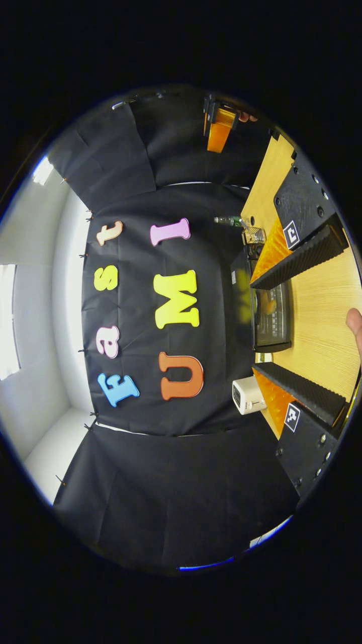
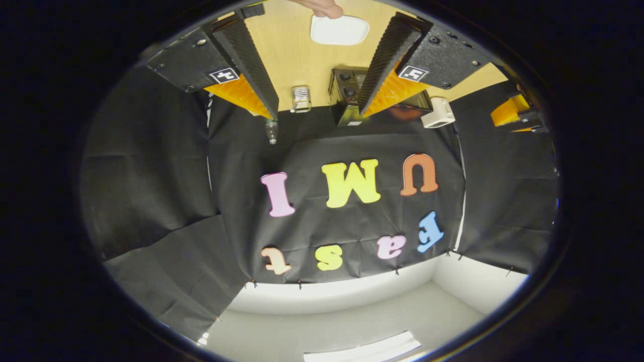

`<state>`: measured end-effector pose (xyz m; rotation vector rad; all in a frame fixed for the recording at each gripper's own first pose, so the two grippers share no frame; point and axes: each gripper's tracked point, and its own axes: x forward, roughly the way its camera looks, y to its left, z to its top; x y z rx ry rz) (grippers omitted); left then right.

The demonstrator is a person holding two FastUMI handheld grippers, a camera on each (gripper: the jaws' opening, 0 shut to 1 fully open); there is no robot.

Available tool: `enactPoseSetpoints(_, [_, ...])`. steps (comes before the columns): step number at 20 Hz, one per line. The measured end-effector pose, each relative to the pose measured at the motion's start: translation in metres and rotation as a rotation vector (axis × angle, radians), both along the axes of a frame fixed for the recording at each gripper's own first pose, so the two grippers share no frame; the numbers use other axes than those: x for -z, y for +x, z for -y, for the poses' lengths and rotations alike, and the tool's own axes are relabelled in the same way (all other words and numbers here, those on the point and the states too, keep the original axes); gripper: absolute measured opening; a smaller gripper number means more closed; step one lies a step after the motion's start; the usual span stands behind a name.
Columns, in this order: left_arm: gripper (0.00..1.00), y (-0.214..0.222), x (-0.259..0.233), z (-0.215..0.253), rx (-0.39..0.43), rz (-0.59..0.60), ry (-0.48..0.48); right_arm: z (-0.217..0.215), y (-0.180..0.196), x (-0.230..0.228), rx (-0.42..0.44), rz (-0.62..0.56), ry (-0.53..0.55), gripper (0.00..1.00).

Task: Open the electric oven with the left hand, put the food in, and close the electric oven.

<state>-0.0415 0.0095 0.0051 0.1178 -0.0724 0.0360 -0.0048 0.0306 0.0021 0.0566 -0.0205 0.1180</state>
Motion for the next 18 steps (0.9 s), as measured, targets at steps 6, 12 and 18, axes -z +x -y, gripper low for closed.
enactPoseSetpoints(6, [0.95, -0.002, 0.009, -0.025, -0.035, -0.026, -0.051, -0.029, -0.002, -0.005, -0.008, 0.043, -0.076, 0.96])
enactPoseSetpoints(12, [0.95, -0.01, 0.006, -0.045, -0.045, -0.024, -0.107, -0.055, -0.016, -0.013, -0.032, 0.08, -0.132, 0.96])
enactPoseSetpoints(18, [0.95, -0.012, 0.006, -0.047, -0.053, -0.029, -0.091, -0.069, -0.024, -0.019, -0.014, 0.133, -0.227, 0.96])
